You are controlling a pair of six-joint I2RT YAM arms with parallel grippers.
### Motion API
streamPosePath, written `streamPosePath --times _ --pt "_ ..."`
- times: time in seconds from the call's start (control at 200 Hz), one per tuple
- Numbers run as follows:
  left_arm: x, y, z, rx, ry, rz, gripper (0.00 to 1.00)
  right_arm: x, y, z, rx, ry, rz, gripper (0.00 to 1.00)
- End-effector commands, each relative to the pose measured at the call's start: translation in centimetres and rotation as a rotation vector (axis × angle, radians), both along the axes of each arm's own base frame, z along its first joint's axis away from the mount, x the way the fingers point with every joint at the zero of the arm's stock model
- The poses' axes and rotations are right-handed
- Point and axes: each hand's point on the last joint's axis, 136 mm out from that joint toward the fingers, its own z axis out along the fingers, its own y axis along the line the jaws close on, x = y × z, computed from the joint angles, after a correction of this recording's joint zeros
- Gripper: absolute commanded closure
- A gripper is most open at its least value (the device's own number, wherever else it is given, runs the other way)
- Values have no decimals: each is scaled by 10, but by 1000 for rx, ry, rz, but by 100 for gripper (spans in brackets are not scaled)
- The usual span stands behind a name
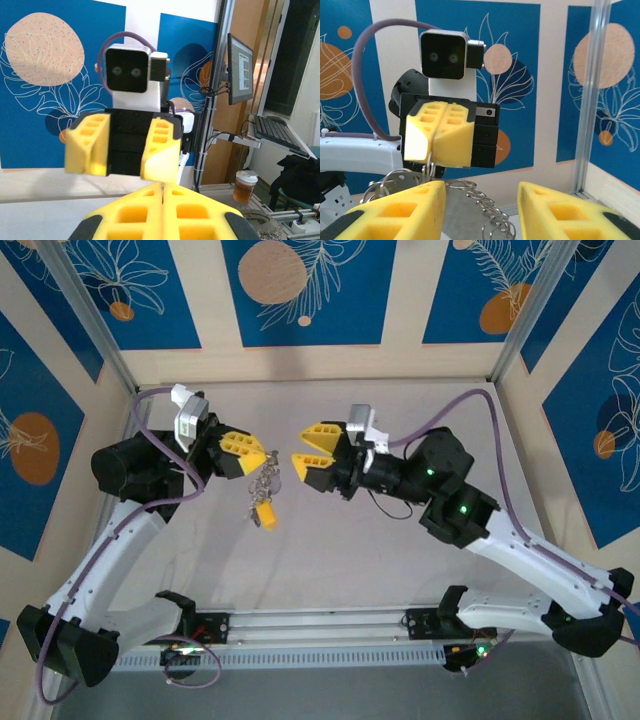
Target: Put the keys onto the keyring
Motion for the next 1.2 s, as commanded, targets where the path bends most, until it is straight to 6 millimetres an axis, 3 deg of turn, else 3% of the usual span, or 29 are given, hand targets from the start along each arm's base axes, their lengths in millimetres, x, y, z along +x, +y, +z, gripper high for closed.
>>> streamPosePath --times 0.0,0.395,1.195 --pt "-9 3 9 -48 -64 19 100 -19 9 12 15 28 152 58" --pt "-9 3 5 -41 -70 28 100 -22 23 5 -8 52 196 61" --pt "-6 3 5 -44 -69 38 100 -29 14 10 21 46 186 56"
